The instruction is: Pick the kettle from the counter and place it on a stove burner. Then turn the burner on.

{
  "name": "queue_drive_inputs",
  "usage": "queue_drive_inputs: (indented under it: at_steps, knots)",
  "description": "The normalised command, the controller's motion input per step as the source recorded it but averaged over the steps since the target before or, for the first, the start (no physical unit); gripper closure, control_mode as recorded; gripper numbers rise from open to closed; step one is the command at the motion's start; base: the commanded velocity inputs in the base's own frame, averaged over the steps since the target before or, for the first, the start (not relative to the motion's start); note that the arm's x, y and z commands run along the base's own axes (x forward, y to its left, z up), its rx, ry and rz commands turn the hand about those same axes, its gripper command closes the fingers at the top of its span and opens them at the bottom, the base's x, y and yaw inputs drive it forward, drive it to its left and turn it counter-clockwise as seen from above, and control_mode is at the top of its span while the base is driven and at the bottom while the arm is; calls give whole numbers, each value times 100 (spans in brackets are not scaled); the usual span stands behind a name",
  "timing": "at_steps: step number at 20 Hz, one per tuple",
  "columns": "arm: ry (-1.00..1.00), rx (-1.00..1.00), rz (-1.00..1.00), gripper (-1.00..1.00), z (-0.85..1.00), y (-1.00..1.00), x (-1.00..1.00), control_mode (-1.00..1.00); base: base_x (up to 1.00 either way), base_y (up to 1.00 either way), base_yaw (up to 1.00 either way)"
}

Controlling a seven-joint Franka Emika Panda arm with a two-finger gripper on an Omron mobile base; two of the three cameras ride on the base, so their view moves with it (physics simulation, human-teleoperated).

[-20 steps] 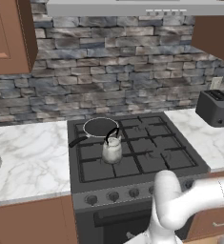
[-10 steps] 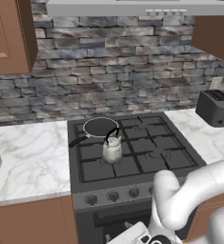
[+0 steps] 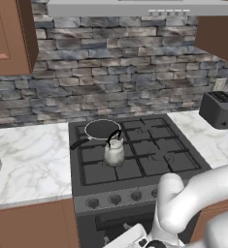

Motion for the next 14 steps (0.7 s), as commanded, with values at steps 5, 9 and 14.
queue_drive_inputs:
  at_steps: [5,9,14]
  knots:
    - [-1,0,0,-100,0,0,4,-100,0,0,0]
    - [-2,0,0,-100,8,0,10,-100,0,0,0]
    - [-2,2,-1,-100,22,0,15,-100,0,0,0]
